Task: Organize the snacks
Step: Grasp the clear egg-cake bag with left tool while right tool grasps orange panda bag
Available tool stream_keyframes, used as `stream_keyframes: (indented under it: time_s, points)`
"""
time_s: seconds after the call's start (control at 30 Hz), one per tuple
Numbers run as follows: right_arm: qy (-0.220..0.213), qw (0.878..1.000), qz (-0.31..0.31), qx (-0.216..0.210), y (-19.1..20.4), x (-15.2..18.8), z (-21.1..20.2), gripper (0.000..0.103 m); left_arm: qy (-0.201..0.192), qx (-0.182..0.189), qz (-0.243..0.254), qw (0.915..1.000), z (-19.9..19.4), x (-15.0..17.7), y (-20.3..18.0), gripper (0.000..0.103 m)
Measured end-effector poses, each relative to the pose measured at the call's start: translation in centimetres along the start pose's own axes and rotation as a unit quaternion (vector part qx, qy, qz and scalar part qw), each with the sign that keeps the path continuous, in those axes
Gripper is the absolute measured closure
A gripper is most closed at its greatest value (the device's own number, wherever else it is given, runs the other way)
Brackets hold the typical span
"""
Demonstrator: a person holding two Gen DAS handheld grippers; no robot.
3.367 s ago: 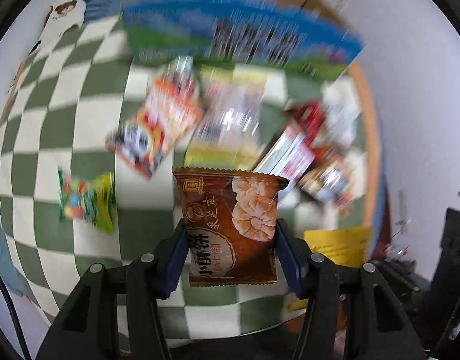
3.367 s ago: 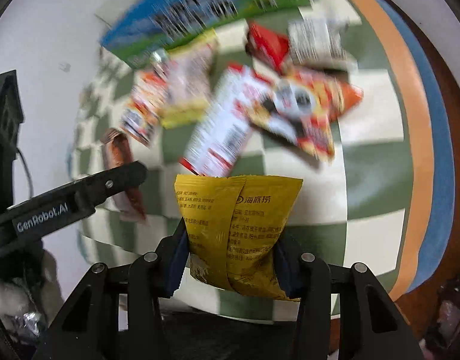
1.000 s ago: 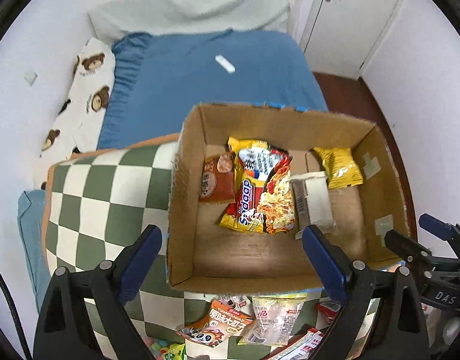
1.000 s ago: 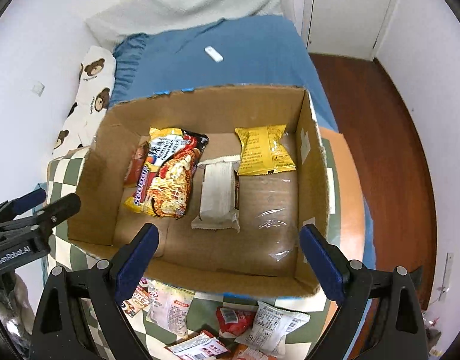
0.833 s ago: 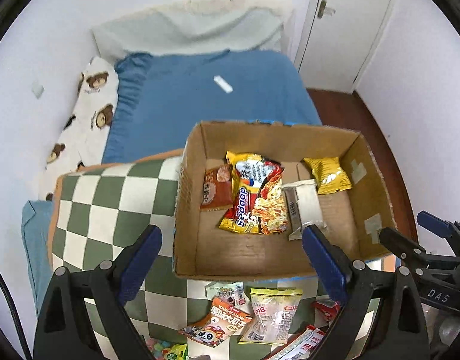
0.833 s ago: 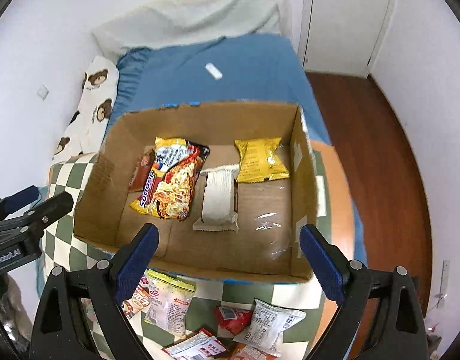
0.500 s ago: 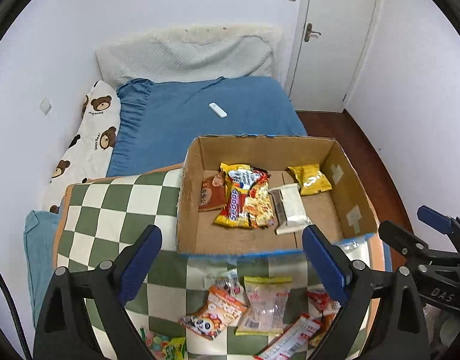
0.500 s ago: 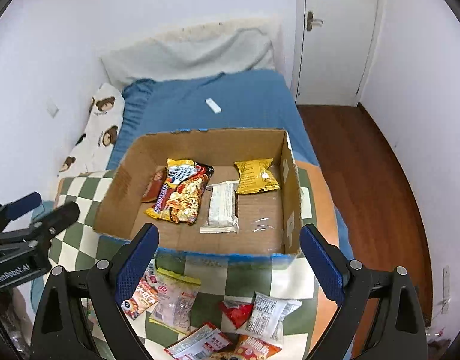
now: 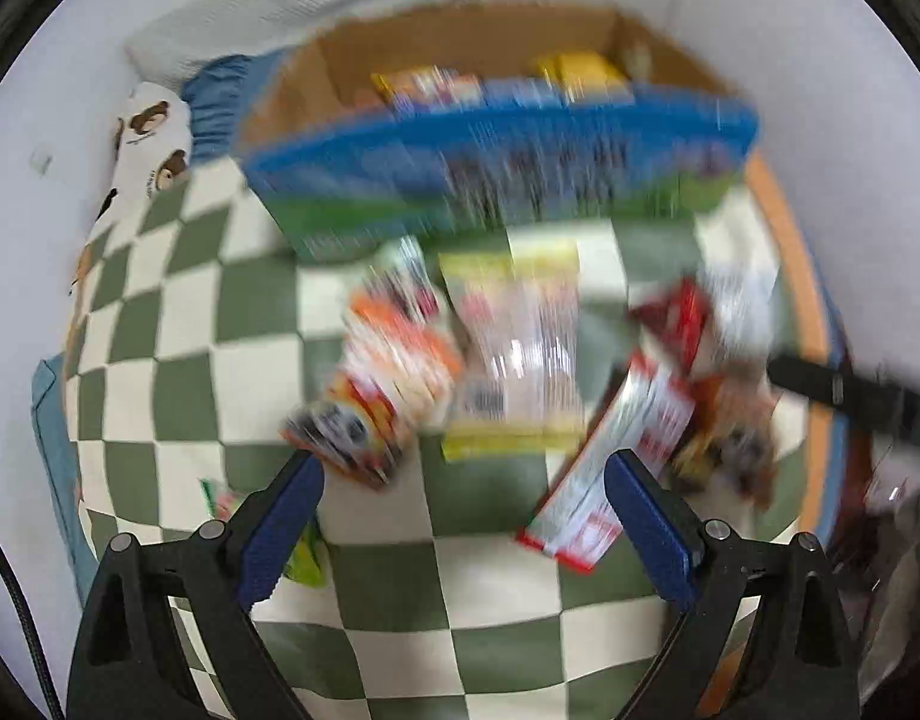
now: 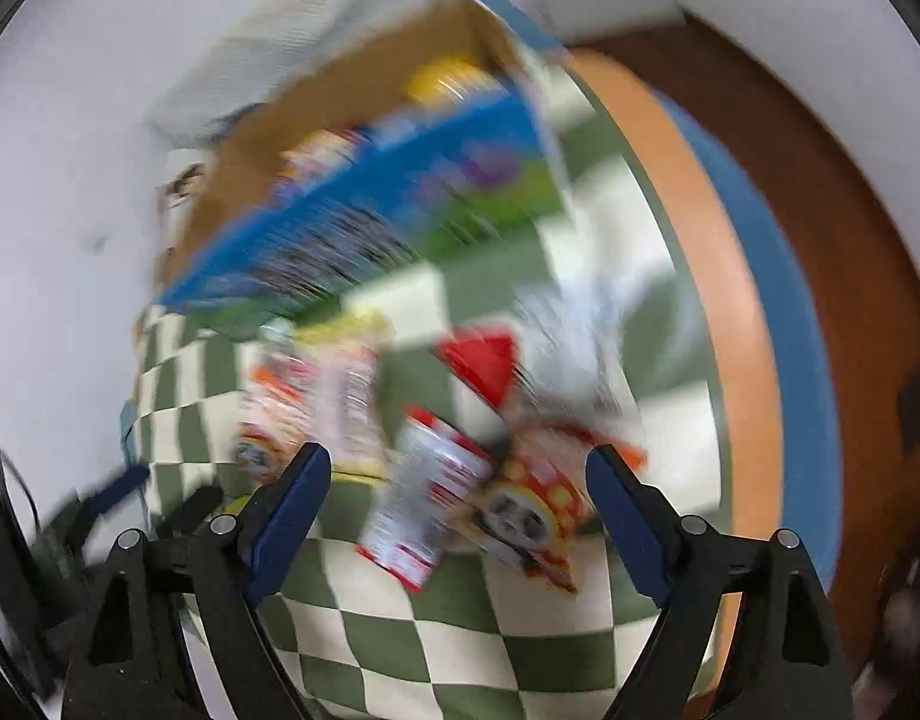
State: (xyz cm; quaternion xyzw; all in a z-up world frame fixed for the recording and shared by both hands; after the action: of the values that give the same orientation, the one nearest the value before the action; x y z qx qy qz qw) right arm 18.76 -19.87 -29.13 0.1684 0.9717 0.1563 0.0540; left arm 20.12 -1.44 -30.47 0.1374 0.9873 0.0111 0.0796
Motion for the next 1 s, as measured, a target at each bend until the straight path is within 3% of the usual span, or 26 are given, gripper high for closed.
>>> stream_keyframes:
  time_s: [0.1, 0.17, 0.2, 0.3, 0.47, 0.67, 0.77, 0.87, 1.0]
  points:
    - [0.028, 0.999, 0.044, 0.017, -2.8, 0.5, 3.8, 0.014, 0.025, -0.002, 0.011, 0.9996, 2.2, 0.6, -0.8, 0.007]
    - [0.048, 0.998, 0.047, 0.018, -3.3, 0.8, 5.7, 0.023, 0.031, 0.004, 0.004, 0.9995, 2.5, 0.2, -0.6, 0.007]
    - [0.055, 0.997, 0.045, 0.028, -3.6, 1.2, 6.3, 0.034, 0.032, 0.01, 0.0, 0.9994, 2.5, -0.3, -0.4, 0.007]
    - [0.048, 0.998, 0.027, 0.035, -4.4, 2.4, 6.5, 0.04, 0.052, 0.027, -0.017, 0.9981, 3.3, -2.0, 0.4, 0.007]
    - [0.066, 0.996, -0.003, 0.057, -5.7, 4.4, 7.6, 0.043, 0.095, 0.066, -0.034, 0.9926, 6.2, -4.8, -0.3, 0.007]
    - [0.071, 0.996, -0.012, 0.055, -5.8, 5.8, 8.2, 0.042, 0.1, 0.055, -0.012, 0.9934, 7.9, -7.5, -2.7, 0.009]
    - [0.069, 0.996, -0.006, 0.049, -6.0, 5.6, 8.0, 0.042, 0.089, 0.034, 0.009, 0.9955, 7.9, -7.7, -3.7, 0.05]
    - [0.06, 0.997, -0.007, 0.041, -6.1, 5.4, 7.7, 0.045, 0.076, 0.023, 0.013, 0.9967, 7.5, -6.4, -3.6, 0.054]
    - [0.049, 0.997, -0.02, 0.049, -6.9, 6.2, 6.7, 0.051, 0.085, 0.024, 0.003, 0.9961, 7.4, -1.5, -2.3, 0.056]
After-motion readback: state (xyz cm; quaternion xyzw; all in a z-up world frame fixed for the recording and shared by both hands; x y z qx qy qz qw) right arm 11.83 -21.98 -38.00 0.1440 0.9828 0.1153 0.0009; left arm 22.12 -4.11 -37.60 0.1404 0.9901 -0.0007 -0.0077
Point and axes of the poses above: each gripper's, at about its wrist camera, not at the fingertips, and z roughly the way its jaws point, y to its left, x to its underside, the point moved 8 cm from there along z, roughly the way its jaws point, and after that the axes turned 9 degrees about y, right-handed, at the moved point
